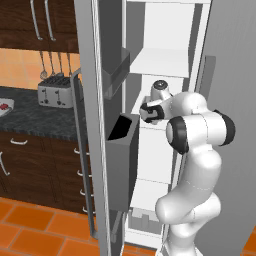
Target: Take the meat container that has the chicken drumstick and place it on the second highest rack of the freezer. Then take the vegetable container that has the tomato and broccoli and place it on the highest rack of the freezer.
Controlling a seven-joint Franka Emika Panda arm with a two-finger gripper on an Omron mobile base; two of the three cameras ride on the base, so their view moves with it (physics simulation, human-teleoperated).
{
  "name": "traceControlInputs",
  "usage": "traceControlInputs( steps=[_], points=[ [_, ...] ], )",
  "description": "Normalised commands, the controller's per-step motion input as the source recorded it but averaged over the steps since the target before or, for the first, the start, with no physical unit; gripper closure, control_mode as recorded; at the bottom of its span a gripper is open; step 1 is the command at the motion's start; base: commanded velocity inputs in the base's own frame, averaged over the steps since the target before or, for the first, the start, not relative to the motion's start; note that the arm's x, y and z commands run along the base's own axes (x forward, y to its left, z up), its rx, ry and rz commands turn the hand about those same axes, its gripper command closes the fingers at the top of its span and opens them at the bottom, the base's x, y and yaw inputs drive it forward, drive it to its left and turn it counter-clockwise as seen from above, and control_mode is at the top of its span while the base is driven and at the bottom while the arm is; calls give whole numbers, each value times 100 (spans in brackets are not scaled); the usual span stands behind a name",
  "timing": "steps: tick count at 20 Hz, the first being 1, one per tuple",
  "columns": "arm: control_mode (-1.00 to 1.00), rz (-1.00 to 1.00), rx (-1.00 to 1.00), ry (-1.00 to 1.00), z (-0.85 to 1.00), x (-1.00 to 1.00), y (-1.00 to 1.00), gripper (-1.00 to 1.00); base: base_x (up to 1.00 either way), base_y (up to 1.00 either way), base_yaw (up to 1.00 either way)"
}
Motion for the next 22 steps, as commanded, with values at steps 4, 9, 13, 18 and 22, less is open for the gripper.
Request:
traceControlInputs(
  steps=[4,9,13,18,22],
  points=[
    [-100,0,0,-13,43,-48,0,-100,0,0,0],
    [-100,0,0,-4,53,-42,15,-100,0,0,0],
    [-100,2,0,-5,23,-74,16,-100,0,0,0],
    [-100,4,0,0,56,-80,6,-100,0,0,0],
    [-100,9,0,3,57,-79,1,-100,0,0,0]
  ],
)
